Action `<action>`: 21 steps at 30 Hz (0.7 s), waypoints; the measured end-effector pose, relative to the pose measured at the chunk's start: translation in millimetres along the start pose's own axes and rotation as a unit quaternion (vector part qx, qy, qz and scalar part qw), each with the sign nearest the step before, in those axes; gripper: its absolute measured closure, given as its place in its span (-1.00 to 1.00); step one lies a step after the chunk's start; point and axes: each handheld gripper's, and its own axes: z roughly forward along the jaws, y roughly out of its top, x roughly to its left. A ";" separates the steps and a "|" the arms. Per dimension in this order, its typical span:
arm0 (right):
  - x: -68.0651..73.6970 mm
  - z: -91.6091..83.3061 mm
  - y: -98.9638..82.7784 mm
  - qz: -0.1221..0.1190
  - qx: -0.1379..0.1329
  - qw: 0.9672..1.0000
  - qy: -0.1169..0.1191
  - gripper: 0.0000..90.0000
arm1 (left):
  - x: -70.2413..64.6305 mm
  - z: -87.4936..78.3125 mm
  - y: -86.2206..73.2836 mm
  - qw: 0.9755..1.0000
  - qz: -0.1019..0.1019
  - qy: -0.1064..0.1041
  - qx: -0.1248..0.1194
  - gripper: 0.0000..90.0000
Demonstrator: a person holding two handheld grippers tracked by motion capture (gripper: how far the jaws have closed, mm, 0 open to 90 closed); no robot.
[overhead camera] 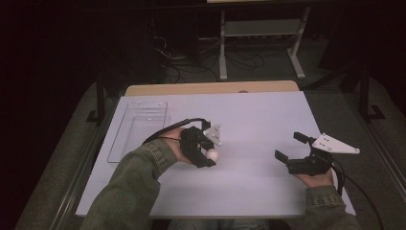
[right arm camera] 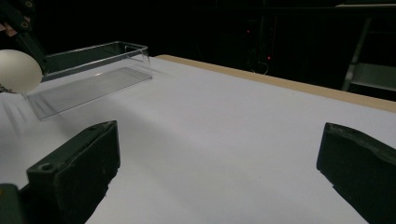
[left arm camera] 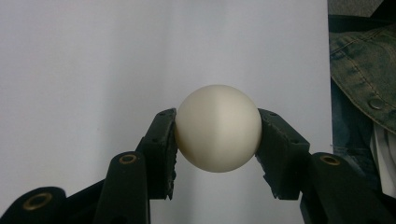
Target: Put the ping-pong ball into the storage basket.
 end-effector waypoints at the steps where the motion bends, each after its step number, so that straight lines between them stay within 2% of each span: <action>1: 0.1 0.1 -0.1 0.001 0.001 1.000 0.000 -1.00 | 0.5 -1.5 -0.2 1.000 0.001 0.000 0.001 0.13; 8: 0.7 1.0 -0.5 0.000 0.005 1.000 -0.003 -1.00 | 2.3 -10.2 -3.2 1.000 0.000 0.005 0.003 0.13; 18: 0.3 1.7 -1.0 -0.002 0.008 1.000 -0.003 -1.00 | 8.6 -34.8 -8.4 1.000 -0.003 0.015 0.009 0.13; 21: 0.2 2.3 -1.2 -0.002 0.009 1.000 -0.002 -1.00 | 8.4 -40.5 -15.2 1.000 -0.008 0.018 0.015 0.13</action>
